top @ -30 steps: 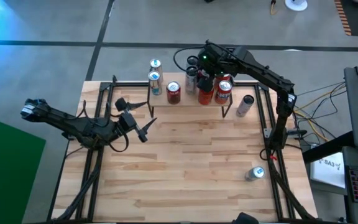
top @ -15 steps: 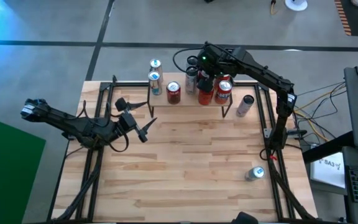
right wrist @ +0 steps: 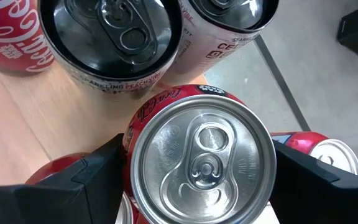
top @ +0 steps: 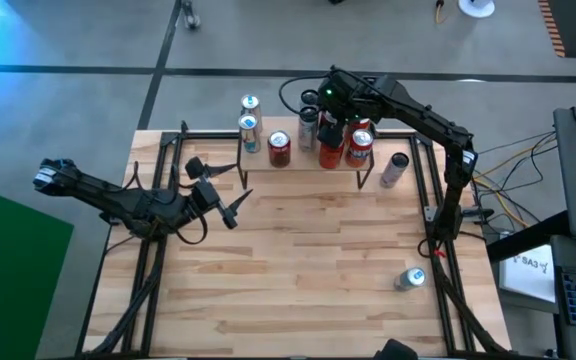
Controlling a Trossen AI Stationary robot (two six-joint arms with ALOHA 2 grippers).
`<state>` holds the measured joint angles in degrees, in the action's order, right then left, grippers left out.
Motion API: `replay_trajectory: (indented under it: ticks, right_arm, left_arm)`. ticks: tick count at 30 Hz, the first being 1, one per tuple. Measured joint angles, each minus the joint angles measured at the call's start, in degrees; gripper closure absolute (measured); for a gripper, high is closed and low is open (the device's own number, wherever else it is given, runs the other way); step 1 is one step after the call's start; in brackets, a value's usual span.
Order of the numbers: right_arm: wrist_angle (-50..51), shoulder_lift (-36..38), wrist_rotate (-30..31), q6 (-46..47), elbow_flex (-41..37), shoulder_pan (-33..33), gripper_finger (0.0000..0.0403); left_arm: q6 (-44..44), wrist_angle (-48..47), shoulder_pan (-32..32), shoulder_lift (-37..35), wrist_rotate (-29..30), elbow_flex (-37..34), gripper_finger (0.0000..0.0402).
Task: Place canned beverage on shelf
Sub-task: Put the red soda can on the shelf
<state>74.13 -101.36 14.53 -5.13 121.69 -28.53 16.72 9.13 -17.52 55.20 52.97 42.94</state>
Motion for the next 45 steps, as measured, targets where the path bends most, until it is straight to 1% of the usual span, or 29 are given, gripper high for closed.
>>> replay_trajectory:
  ticks: [10,45]
  right_arm:
    - [-0.1,0.1,0.0,0.7,-1.2,-0.4,0.0106]
    - [-2.9,0.1,-1.5,-0.9,-3.0,-0.5,0.0106]
  left_arm:
    - [-1.9,-0.4,0.0,0.0,0.0,0.0,0.0077]
    - [-2.4,-1.6,0.0,0.0,0.0,0.0,0.0077]
